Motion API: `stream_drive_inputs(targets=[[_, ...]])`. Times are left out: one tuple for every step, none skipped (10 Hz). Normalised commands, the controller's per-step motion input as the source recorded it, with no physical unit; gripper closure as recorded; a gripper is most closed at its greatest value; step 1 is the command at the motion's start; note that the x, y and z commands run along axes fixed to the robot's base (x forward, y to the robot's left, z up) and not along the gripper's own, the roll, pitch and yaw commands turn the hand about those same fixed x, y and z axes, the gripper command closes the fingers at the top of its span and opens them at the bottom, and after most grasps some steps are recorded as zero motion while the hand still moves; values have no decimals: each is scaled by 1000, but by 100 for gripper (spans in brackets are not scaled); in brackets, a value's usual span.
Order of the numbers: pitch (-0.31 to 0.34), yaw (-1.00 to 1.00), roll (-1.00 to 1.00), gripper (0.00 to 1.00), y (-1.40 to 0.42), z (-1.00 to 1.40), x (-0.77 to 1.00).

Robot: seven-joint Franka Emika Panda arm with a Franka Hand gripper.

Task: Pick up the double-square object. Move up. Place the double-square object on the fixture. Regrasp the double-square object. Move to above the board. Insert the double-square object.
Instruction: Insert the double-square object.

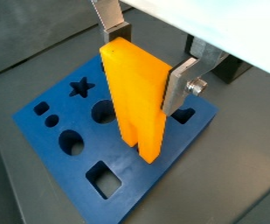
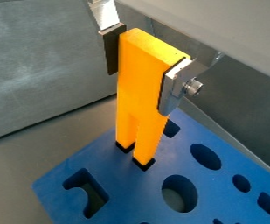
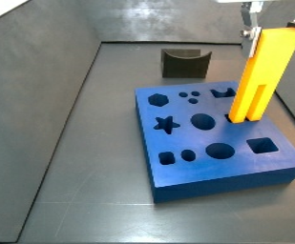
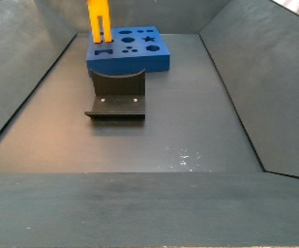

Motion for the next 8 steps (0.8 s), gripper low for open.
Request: stream_drive_inputs(targets=[[0, 226, 0, 100, 0, -211, -54], [0, 186, 16, 100, 186, -129, -77], [3, 140, 4, 100, 266, -71, -46], [40, 80, 0, 100, 289, -17, 0], [50, 0, 0, 100, 271, 0, 0], [36, -54, 0, 100, 63, 0, 0], [0, -71, 24, 100, -31, -40, -111], [0, -229, 1, 100, -109, -34, -274]])
